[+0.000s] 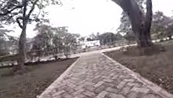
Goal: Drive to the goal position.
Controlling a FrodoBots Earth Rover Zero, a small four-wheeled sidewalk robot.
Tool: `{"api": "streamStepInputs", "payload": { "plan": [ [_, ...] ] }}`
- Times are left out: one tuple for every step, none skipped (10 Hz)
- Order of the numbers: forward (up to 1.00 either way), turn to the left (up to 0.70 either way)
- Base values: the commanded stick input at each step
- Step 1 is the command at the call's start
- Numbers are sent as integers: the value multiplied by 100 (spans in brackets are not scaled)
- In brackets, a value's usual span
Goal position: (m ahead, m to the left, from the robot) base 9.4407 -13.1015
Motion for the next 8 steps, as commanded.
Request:
{"api": "streamStepInputs", "payload": {
  "plan": [
    [70,0],
    [70,0],
    [70,0],
    [70,0],
    [70,0],
    [70,0],
    [70,0],
    [70,0]
  ]
}}
